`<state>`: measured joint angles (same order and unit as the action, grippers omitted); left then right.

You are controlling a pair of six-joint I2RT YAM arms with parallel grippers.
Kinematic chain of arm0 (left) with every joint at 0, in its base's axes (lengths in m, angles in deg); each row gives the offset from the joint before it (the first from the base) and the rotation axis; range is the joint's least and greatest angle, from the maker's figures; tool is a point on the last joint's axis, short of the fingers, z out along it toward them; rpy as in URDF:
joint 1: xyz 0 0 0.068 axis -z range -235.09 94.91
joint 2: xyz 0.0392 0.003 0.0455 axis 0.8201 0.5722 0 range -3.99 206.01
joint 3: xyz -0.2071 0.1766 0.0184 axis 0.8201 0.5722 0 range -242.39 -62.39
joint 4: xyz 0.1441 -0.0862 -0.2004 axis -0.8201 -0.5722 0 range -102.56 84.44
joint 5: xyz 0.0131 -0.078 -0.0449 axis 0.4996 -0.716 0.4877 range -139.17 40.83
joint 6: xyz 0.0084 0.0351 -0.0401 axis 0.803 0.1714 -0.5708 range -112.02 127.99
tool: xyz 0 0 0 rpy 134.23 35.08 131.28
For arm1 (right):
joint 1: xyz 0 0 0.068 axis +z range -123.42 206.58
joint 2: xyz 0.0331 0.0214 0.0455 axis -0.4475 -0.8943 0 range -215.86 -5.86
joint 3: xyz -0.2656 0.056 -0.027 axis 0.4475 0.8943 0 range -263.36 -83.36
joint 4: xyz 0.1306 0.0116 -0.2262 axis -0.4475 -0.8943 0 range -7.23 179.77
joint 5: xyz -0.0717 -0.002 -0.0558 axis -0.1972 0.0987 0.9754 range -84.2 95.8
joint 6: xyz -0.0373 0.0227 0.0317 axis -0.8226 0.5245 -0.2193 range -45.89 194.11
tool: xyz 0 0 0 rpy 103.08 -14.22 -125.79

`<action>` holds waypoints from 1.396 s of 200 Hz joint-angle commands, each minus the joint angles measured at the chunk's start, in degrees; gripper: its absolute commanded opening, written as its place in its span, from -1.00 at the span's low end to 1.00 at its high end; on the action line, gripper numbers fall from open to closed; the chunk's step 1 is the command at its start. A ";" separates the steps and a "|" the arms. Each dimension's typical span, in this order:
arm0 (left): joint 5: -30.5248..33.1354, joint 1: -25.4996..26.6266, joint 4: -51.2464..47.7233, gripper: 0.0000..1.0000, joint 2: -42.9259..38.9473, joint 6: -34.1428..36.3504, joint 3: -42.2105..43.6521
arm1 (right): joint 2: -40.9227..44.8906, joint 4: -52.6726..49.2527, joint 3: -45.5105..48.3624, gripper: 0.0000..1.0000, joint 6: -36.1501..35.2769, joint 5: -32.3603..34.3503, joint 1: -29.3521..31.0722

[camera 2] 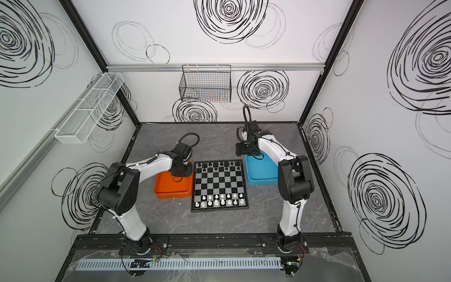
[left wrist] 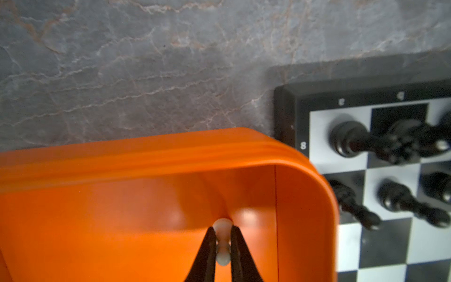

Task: Set up the chess pieces on the board
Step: 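Lift the last white pawn with left gripper and carry it over the board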

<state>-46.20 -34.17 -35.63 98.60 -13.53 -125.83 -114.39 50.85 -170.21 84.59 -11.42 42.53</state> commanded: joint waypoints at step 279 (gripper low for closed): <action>0.29 18.97 -17.31 -0.76 -18.01 -5.52 0.42 | 5.40 1.59 -1.46 0.69 -1.90 -2.10 -4.68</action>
<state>-44.94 -16.90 -51.28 82.07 -15.78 -127.77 -112.10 51.42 -172.48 83.43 -12.84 38.55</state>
